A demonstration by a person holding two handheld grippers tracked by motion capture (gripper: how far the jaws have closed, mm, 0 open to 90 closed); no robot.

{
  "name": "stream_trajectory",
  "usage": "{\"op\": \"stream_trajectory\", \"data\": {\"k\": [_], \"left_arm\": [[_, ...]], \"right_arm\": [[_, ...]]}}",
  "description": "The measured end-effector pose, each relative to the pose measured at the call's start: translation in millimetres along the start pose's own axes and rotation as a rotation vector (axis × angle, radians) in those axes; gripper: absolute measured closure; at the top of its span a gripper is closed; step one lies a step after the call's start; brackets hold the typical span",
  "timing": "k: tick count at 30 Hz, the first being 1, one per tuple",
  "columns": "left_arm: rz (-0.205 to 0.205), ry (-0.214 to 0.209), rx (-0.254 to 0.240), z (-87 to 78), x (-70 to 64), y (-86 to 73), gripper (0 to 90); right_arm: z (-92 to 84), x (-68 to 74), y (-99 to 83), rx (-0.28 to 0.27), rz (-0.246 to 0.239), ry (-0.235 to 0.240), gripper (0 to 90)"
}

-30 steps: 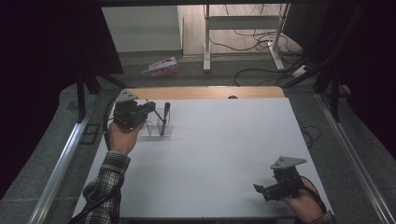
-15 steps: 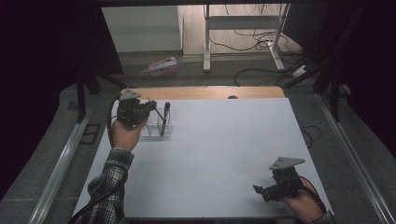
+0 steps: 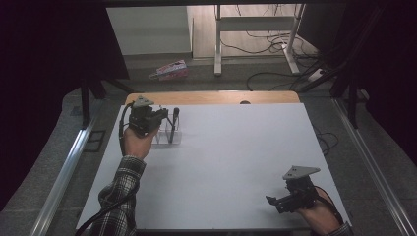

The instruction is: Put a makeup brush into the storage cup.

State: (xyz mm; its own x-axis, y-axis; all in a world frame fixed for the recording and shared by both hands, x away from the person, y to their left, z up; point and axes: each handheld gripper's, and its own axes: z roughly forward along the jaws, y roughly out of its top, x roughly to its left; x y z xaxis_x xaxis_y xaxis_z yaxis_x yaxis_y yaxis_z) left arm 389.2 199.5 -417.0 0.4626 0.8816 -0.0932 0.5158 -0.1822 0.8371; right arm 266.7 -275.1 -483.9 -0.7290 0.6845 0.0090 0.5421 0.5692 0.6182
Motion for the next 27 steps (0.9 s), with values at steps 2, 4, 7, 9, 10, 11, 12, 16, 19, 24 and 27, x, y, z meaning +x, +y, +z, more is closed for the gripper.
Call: {"op": "stream_trajectory", "data": {"k": [2, 4, 7, 9, 10, 11, 12, 16, 19, 24, 27], "left_arm": [[0.003, 0.002, 0.006, 2.9, -0.3, -1.2, 85.3], [0.003, 0.002, 0.014, 5.7, -0.6, -2.4, 85.3], [0.002, 0.002, 0.020, 9.3, -1.0, -4.5, 85.2], [0.004, 0.005, 0.023, 11.4, -1.6, -5.8, 85.3], [0.005, 0.005, 0.026, 12.4, -1.5, -6.5, 85.3], [0.001, 0.002, 0.026, 13.5, -1.7, -7.4, 85.2], [0.000, 0.001, 0.028, 14.5, -2.0, -8.4, 85.2], [0.000, 0.000, 0.038, 19.0, -3.7, -12.6, 85.3], [-0.002, -0.004, 0.045, 22.2, -4.2, -15.4, 85.2], [0.000, -0.008, 0.058, 26.8, -5.6, -19.6, 85.1], [-0.005, -0.011, 0.062, 29.3, -6.0, -22.5, 85.0]], "right_arm": [[0.4, 0.3, -0.1, 0.004, -0.006, 0.000, 0.0], [0.4, 0.8, 0.0, 0.005, -0.005, 0.003, 0.0], [0.2, 0.7, -0.2, 0.004, -0.004, 0.003, 0.0], [0.2, 0.6, -0.3, 0.004, -0.006, 0.003, 0.0], [0.2, 0.8, -0.3, 0.005, -0.005, 0.004, 0.0], [0.3, 0.9, -0.3, 0.006, -0.005, 0.003, 0.0], [0.5, 0.9, -0.3, 0.007, -0.007, 0.003, 0.0], [0.5, 1.0, -0.4, 0.007, -0.007, 0.004, 0.0], [0.6, 1.0, -0.5, 0.009, -0.008, 0.006, 0.0], [1.0, 1.1, -0.6, 0.013, -0.010, 0.006, 0.0], [1.1, 1.5, -0.6, 0.014, -0.011, 0.007, 0.0]]}}
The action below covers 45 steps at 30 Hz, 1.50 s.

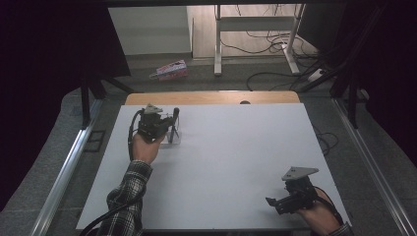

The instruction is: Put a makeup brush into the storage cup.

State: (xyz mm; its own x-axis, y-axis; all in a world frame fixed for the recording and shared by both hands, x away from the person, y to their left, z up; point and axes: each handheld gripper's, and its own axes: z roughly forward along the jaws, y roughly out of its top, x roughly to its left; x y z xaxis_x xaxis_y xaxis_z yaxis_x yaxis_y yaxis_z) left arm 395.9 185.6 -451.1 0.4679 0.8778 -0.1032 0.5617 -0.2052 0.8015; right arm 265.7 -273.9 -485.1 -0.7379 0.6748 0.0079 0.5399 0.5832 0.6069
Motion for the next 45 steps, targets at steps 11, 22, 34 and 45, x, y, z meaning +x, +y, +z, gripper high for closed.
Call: {"op": "stream_trajectory", "data": {"k": [11, 22, 34, 45], "left_arm": [[0.005, -0.025, -0.041, -4.9, -0.7, 2.8, 34.7], [0.003, -0.025, -0.016, -9.4, 2.6, 6.5, 1.7], [0.000, -0.035, -0.011, -13.7, 4.0, 4.2, 0.2], [0.010, -0.039, -0.006, -19.8, 3.2, 5.4, 0.0]], "right_arm": [[0.0, 0.6, 0.0, 0.004, -0.003, 0.000, 0.0], [0.0, 0.6, 0.1, 0.004, -0.004, -0.001, 0.0], [-0.2, 0.5, 0.2, 0.002, -0.005, -0.006, 0.0], [-0.4, 0.2, 0.6, -0.004, -0.004, -0.009, 0.0]]}}
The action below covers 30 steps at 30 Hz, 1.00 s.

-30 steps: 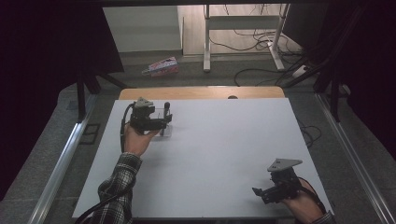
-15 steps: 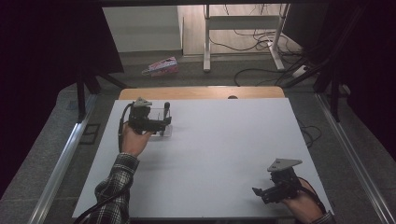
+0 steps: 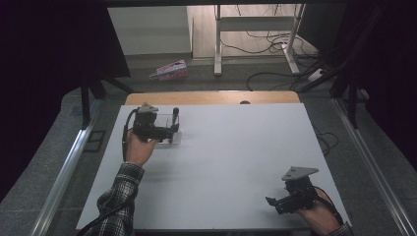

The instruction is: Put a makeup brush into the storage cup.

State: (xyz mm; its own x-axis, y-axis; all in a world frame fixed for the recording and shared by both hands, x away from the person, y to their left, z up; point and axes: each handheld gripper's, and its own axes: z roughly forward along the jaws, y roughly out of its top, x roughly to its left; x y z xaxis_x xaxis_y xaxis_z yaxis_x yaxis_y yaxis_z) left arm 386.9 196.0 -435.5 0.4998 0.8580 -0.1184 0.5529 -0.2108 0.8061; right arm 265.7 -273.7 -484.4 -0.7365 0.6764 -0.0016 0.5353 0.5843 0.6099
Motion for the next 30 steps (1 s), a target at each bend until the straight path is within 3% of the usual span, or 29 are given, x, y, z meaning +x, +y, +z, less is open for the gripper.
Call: {"op": "stream_trajectory", "data": {"k": [30], "left_arm": [[0.054, -0.018, 0.019, -16.3, -15.6, 0.2, 0.0]], "right_arm": [[-1.4, 0.2, 0.4, -0.015, 0.012, -0.004, 0.0]]}}
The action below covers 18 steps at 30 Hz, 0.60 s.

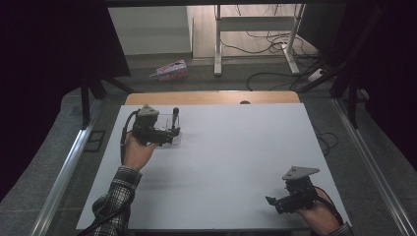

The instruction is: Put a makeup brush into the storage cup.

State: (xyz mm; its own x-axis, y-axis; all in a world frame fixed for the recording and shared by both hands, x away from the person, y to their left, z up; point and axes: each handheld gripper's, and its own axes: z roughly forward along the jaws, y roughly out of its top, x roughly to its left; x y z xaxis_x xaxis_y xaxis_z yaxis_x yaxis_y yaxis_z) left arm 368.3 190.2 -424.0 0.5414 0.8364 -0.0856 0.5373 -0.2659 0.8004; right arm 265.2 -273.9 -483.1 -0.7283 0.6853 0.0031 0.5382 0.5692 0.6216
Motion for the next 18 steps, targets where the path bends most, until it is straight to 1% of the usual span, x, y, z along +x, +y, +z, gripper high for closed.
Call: {"op": "stream_trajectory", "data": {"k": [2, 8, 18], "left_arm": [[-0.003, -0.004, -0.007, -1.3, -1.2, -0.6, 0.0], [-0.003, 0.002, -0.014, -4.8, -4.6, -4.7, 0.0], [0.007, -0.003, -0.011, -9.2, -11.1, -11.0, 0.0]], "right_arm": [[-0.2, -0.3, 0.0, -0.002, 0.001, -0.001, 0.0], [-0.2, -0.6, 0.1, -0.010, 0.005, -0.001, 0.0], [0.2, 0.9, 0.3, -0.005, 0.008, 0.006, 0.0]]}}
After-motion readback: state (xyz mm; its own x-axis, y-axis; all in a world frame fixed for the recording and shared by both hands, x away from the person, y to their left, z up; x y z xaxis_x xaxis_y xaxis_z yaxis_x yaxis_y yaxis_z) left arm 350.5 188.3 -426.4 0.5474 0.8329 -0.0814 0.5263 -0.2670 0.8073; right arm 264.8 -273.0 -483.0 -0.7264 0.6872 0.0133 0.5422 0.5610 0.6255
